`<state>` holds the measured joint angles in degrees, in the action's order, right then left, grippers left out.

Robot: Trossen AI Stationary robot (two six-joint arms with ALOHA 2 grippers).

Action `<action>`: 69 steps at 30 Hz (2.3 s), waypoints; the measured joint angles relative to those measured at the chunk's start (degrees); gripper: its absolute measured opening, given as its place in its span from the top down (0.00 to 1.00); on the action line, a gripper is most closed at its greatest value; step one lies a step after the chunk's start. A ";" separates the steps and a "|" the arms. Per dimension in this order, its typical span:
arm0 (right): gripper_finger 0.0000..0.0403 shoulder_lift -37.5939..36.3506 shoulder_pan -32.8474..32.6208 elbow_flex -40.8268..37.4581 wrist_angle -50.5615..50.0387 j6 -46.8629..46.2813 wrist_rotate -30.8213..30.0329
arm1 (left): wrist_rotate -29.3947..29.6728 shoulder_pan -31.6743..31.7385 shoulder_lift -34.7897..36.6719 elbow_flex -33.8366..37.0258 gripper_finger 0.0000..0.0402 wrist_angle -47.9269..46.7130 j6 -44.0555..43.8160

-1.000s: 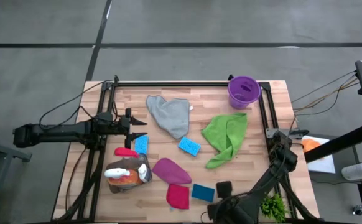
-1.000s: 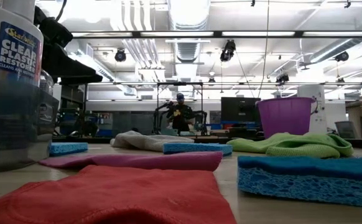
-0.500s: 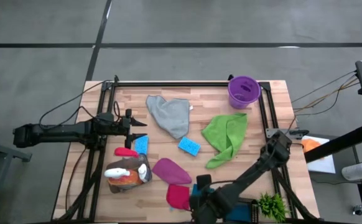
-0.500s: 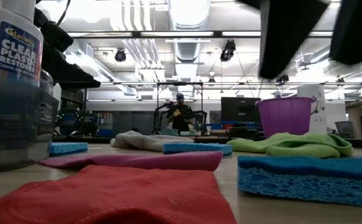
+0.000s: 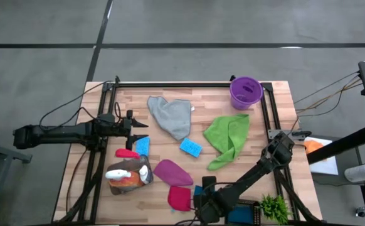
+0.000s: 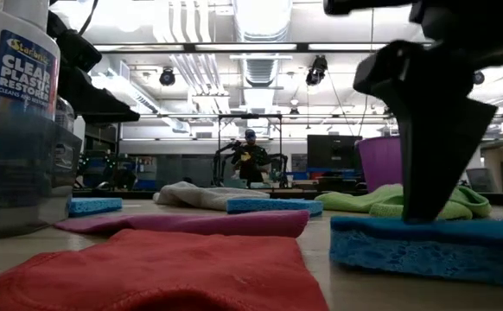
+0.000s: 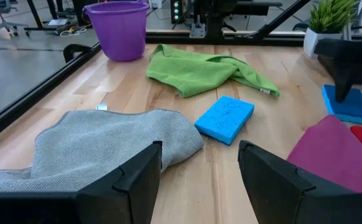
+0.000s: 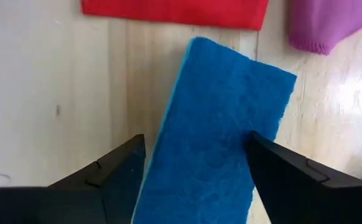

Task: Pick & Place Kitchen Items
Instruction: Put the blue sponge into the black bin

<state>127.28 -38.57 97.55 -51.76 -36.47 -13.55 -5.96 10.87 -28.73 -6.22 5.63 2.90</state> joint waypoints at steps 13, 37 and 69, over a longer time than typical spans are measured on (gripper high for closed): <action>0.92 1.05 -0.55 -1.00 -0.06 -2.35 -0.78 | 0.00 0.00 0.02 0.00 0.47 0.04 0.00; 0.96 -16.71 -8.51 -4.71 26.90 24.88 -15.16 | -0.02 0.02 0.02 0.00 0.47 -0.70 0.02; 0.96 -37.39 -17.57 -30.68 25.33 -3.04 -11.94 | -0.02 -0.01 0.02 0.00 0.47 -4.44 0.01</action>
<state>89.90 -56.13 66.86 -26.43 -39.51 -25.49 -5.98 10.86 -28.71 -6.22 1.19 2.91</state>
